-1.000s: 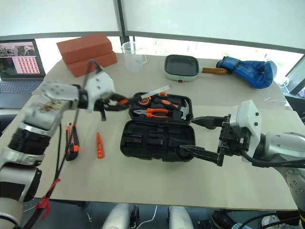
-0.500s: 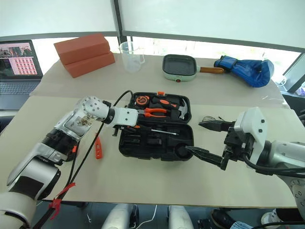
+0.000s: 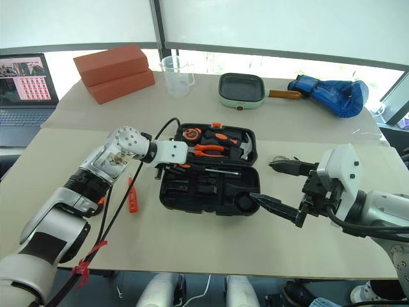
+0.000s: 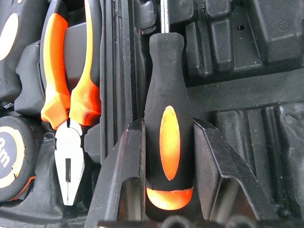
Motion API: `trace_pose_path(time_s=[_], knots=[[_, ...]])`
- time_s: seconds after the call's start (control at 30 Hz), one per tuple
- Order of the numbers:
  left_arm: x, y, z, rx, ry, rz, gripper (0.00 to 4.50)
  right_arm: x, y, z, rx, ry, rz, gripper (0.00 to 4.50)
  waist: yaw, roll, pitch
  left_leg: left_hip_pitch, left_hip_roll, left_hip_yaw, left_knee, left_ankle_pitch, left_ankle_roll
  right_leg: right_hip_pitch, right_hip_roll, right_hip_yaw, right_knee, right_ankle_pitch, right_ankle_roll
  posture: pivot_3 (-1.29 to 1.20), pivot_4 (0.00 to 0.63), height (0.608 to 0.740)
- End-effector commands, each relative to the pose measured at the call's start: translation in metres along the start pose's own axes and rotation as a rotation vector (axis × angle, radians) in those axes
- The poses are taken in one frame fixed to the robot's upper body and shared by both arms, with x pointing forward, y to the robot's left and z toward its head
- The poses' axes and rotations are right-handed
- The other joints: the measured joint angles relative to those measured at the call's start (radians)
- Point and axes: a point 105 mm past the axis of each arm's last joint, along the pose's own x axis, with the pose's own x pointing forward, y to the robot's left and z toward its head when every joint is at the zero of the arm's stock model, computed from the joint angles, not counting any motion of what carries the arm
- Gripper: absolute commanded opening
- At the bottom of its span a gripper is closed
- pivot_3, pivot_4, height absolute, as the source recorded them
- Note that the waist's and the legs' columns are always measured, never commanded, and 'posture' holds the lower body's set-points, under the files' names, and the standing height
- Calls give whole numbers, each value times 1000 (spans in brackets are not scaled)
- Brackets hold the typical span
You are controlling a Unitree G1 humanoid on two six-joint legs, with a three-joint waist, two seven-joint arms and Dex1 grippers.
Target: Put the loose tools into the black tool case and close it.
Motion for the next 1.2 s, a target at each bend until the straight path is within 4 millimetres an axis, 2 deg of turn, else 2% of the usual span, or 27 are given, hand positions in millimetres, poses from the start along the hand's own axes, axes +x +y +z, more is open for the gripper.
trace_pose_path(time_s=[0.03, 0.13, 0.17, 0.3, 0.4, 0.57, 0.6, 0.63, 0.7, 0.77, 0.9, 1.2], knots=[[-10, 13, 6, 17, 0, 41, 875, -1, 0, 11, -42, -27, -5, 4500, 0, 0, 0, 0, 0, 0, 0, 0, 0, 0, 0, 0, 0, 0, 0, 0, 150, 740], [-11, 11, 5, -2, -3, 31, 875, 0, 0, 11, -42, -30, -4, 4500, 0, 0, 0, 0, 0, 0, 0, 0, 0, 0, 0, 0, 0, 0, 0, 0, 150, 740], [-12, 11, 6, -6, -8, 28, 1375, 0, 0, 11, -41, -31, -3, 4500, 0, 0, 0, 0, 0, 0, 0, 0, 0, 0, 0, 0, 0, 0, 0, 0, 150, 740], [-19, 15, 12, 0, -20, 41, 2592, 2, 0, 11, -41, -33, 2, 4500, 1, 0, 0, 0, 0, 0, 0, 0, 0, 0, 0, 0, 1, 0, 0, 0, 150, 740], [-28, 19, 22, 50, -45, 62, 3663, 3, -1, 12, -39, -36, 3, 4500, 0, 0, 0, 0, 0, 0, 1, 0, 0, 0, 0, 0, 1, 0, 0, 0, 150, 740], [-34, 21, 35, 75, -79, 64, 3663, 4, -2, 9, -32, -34, 2, 4500, 0, 0, 0, 0, 0, -1, 1, 0, 0, 0, 0, 0, 1, 0, 0, 0, 150, 740], [-34, 23, 37, 76, -88, 72, 3112, 4, -2, 9, -32, -34, 3, 4500, 0, 0, 0, 0, 0, -1, 1, 0, 0, 0, 0, 0, 1, 0, 0, 0, 150, 740], [-32, 24, 38, 78, -93, 75, 2952, 5, -2, 9, -30, -36, 4, 4500, 0, 0, 0, 0, 0, -1, 1, 0, 0, 0, 0, 0, 1, 0, 0, 0, 150, 740], [-27, 23, 36, 93, -81, 58, 2267, 6, -2, 9, -31, -37, 4, 4500, 0, 0, 0, 0, 0, 0, 1, 0, 0, 0, 0, 0, 1, 0, 0, 0, 150, 740], [-20, 21, 32, 102, -65, 38, 1379, 6, -2, 9, -32, -37, 3, 4500, 0, 0, 0, 0, 0, 0, 1, 0, 0, 0, 0, 0, 1, 0, 0, 0, 150, 740], [-6, 19, 32, 104, -66, 19, 70, 5, -3, 8, -30, -32, -3, 4500, 0, 0, 0, 0, 0, 0, 1, 0, 0, 0, 0, 0, 1, 0, 0, 0, 150, 740], [11, 12, 32, 104, -44, -43, 11, 4, -3, 5, -23, -24, -26, 4500, 0, 0, 0, 0, 0, 0, 1, 0, 0, 0, 0, 0, 1, 0, 0, 0, 150, 740]])
